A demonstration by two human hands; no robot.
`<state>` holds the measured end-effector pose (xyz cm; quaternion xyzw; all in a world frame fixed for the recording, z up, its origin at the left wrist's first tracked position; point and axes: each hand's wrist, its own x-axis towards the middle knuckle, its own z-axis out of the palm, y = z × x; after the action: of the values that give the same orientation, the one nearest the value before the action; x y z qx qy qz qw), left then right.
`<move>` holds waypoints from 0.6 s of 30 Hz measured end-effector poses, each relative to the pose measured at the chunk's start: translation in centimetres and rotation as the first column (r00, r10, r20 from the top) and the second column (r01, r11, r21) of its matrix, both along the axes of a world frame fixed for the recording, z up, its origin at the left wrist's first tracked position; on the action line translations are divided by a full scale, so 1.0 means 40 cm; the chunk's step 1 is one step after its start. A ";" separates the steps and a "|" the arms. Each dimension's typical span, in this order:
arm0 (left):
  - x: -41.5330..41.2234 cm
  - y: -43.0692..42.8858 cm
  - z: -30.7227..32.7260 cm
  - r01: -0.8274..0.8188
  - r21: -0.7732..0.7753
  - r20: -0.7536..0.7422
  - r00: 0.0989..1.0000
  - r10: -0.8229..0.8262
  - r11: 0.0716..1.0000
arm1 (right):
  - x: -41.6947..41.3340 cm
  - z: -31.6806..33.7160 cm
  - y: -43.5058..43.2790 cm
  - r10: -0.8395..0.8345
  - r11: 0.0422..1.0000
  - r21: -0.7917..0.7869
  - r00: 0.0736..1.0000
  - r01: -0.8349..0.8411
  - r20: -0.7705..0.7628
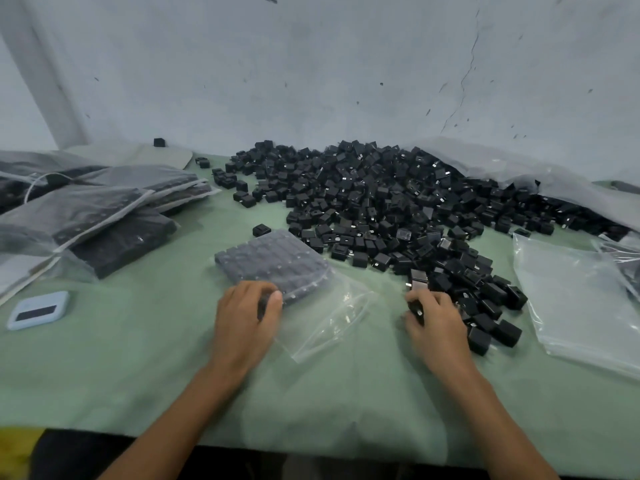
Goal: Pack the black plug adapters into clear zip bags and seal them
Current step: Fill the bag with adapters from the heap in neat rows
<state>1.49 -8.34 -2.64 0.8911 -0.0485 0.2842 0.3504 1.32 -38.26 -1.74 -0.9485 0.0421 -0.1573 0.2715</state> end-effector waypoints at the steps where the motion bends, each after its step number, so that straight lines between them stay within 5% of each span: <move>1: -0.021 -0.002 -0.006 0.042 0.051 0.021 0.999 -0.043 0.998 | -0.018 0.003 0.013 0.020 0.999 0.046 0.999 -0.021 0.032; 8: -0.082 -0.028 -0.020 0.109 0.459 0.107 0.978 -0.177 0.882 | -0.081 0.008 0.172 0.309 0.812 0.539 0.948 -0.225 -0.070; 11: -0.083 -0.033 -0.015 0.111 0.474 0.103 0.978 -0.180 0.874 | -0.072 0.014 0.223 0.403 0.782 0.558 0.908 -0.276 -0.114; 18: -0.084 -0.035 -0.005 0.059 0.432 0.193 0.969 -0.156 0.900 | -0.032 0.001 0.279 0.321 0.788 0.576 0.943 -0.217 -0.084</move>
<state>-1.87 -9.75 -2.83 0.9041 -0.1975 0.3451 0.1563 0.05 -27.12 -1.68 -0.8337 -0.0255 -0.0125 0.5515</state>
